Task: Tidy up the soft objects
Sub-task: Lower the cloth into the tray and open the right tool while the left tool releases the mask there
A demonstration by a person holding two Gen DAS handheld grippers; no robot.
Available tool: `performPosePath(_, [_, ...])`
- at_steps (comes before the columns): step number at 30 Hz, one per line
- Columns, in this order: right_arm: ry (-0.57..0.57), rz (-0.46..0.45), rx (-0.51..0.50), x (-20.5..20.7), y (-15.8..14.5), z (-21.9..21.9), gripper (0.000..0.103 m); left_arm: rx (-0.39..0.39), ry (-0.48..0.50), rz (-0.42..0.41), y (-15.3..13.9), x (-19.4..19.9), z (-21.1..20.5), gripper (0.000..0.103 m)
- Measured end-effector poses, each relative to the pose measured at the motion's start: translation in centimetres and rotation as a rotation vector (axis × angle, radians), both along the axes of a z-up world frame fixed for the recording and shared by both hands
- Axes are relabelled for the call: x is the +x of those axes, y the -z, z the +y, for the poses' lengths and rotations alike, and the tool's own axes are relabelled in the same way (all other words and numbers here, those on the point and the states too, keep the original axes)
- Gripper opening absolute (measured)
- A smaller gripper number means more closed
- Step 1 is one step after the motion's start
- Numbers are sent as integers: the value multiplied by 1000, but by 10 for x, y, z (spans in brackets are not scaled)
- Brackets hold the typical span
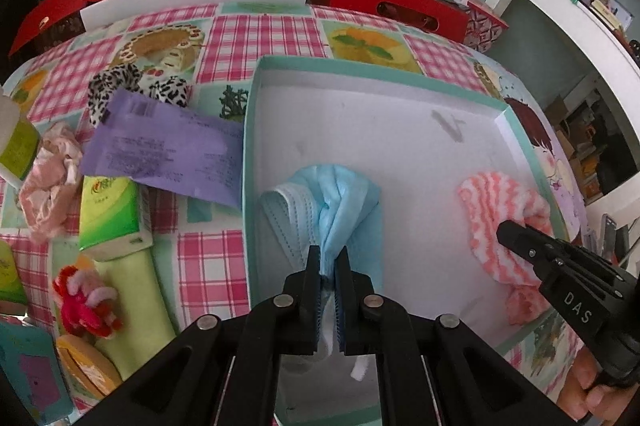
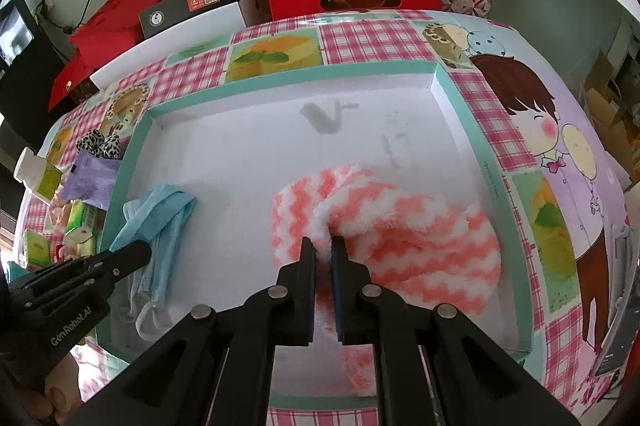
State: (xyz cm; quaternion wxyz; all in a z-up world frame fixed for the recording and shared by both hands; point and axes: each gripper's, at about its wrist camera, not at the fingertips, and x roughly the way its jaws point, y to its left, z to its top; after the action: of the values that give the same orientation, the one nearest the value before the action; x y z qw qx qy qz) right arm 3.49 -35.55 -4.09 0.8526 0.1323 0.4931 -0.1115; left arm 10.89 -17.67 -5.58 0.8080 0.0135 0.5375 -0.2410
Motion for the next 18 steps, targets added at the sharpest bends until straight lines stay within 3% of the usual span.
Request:
performPosePath(11, [9,24,-8,0,-3,1,11,12,2,-3,-8,-2,6,8])
performPosePath(16, [10,7,-19,-4,-15,4,38,14,2,-28,-22,-7,12,10])
performPosePath(18, [8,-5,-20,-6,-21,6,39,12,-3,-36,-29,-9,16,11])
